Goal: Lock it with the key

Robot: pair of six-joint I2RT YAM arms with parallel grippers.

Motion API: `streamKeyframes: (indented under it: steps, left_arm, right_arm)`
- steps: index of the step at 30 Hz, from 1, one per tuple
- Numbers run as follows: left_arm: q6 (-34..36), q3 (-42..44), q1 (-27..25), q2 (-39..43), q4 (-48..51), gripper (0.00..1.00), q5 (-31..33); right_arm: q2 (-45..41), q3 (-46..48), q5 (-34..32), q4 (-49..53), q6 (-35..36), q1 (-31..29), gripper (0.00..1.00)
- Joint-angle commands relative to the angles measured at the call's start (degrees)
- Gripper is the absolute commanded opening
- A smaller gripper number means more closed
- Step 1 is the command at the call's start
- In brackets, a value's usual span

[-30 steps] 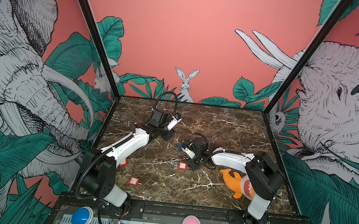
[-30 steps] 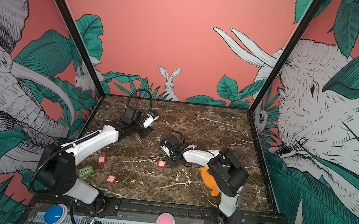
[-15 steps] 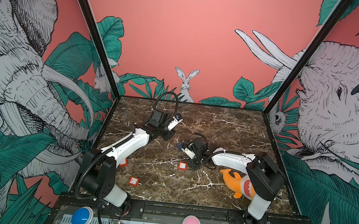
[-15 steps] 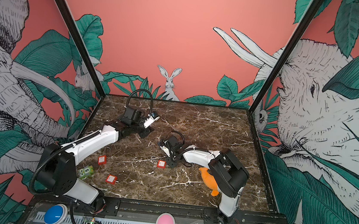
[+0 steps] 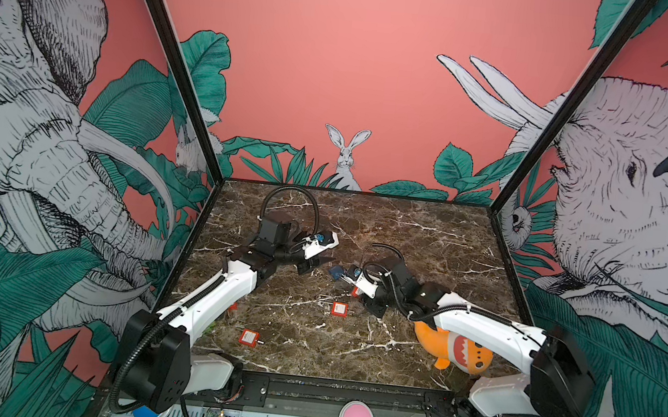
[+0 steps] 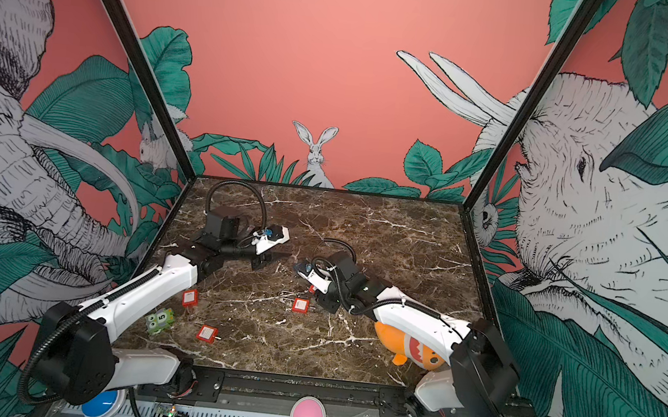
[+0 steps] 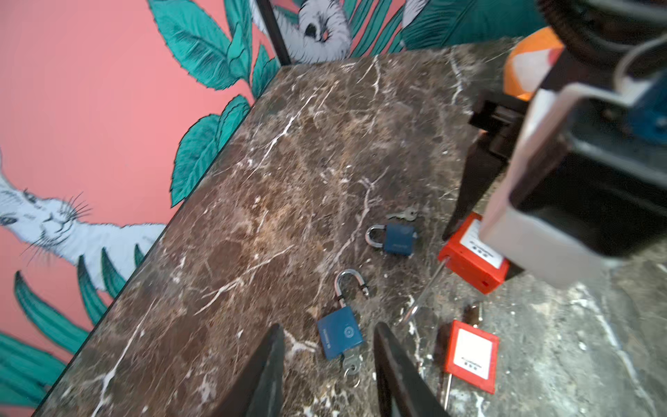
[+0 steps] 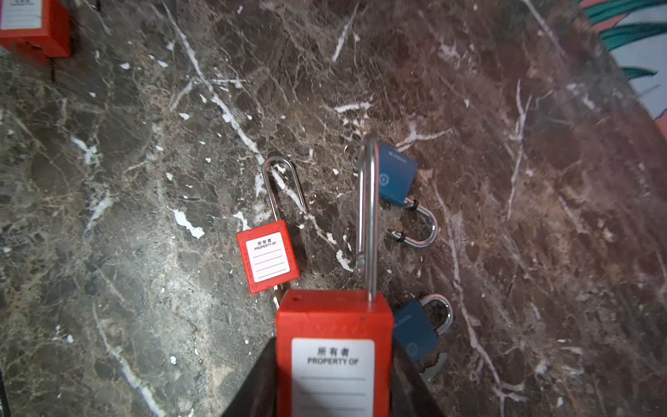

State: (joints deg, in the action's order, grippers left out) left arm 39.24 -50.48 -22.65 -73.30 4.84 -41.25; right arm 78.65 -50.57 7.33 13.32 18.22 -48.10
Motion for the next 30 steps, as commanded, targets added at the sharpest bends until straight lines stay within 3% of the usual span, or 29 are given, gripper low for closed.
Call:
streamKeyframes:
  steps: [1,7,30]
  left_arm:
    - [3.7,-0.5,0.7,0.0,0.0,0.43,-13.1]
    - [13.0,-6.4,0.8,-4.4,13.9,0.43,-22.5]
    - [13.9,-8.3,-1.0,-10.5,13.1,0.41,-17.7]
  right_arm:
    - [-4.3,1.7,0.8,-5.0,6.7,1.0,0.22]
    - [-7.4,1.3,3.7,-3.2,8.3,3.0,0.21]
    - [-7.9,0.8,7.9,-5.3,8.8,3.1,0.18]
